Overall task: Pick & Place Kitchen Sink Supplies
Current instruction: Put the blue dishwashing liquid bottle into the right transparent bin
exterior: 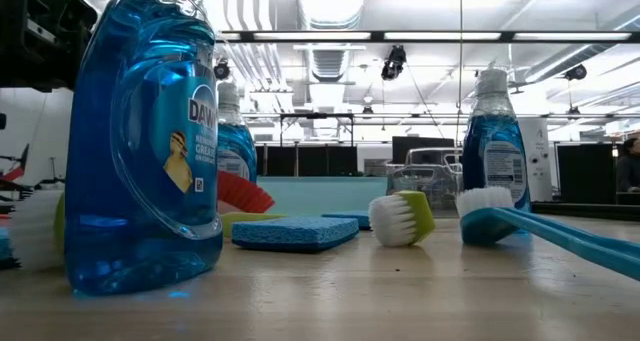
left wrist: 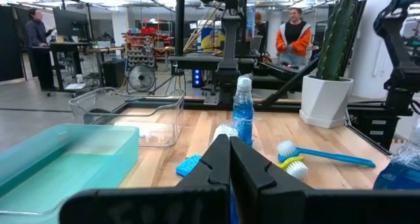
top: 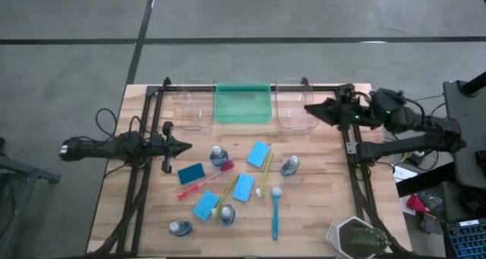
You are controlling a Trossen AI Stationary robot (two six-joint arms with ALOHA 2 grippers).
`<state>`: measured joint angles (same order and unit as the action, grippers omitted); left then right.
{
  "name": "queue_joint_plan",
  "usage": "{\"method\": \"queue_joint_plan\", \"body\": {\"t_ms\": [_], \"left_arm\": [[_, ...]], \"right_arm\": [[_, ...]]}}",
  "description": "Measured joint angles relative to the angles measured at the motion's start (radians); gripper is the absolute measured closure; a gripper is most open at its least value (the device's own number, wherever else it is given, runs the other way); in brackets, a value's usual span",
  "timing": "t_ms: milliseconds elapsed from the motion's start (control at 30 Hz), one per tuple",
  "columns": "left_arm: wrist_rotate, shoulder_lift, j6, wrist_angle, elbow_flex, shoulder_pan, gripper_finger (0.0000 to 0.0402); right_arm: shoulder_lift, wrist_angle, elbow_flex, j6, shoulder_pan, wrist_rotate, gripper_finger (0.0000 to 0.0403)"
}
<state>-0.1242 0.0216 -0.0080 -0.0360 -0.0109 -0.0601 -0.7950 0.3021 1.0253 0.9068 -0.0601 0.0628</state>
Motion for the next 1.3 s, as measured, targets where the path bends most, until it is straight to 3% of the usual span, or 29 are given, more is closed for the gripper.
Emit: {"method": "queue_joint_plan", "body": {"t_ms": [233, 433, 667, 933, 1300], "left_arm": [[0.0, 0.0, 0.0, 0.0, 0.0, 0.0, 0.0399], [0.0, 0.0, 0.0, 0.0, 0.0, 0.0, 0.0399], [0.0, 0.0, 0.0, 0.0, 0.0, 0.0, 0.0399], [0.0, 0.0, 0.0, 0.0, 0.0, 0.0, 0.0399], [0.0, 0.0, 0.0, 0.0, 0.0, 0.0, 0.0399]], "right_arm": [[-0.198, 0.453, 0.294, -0.053, 0.003, -0.089, 0.0113], [-0.373, 0.73, 0.464, 0.106, 0.003, -0.094, 0.0123], [-0.569, 0.871, 0.57, 0.242, 0.003, -0.167, 0.0124], [-0.742, 1.141, 0.659, 0.267, 0.014, -0.216, 0.0122], [-0.848, 1.169, 0.671, 0.284, 0.057, -0.229, 0.0126]]}}
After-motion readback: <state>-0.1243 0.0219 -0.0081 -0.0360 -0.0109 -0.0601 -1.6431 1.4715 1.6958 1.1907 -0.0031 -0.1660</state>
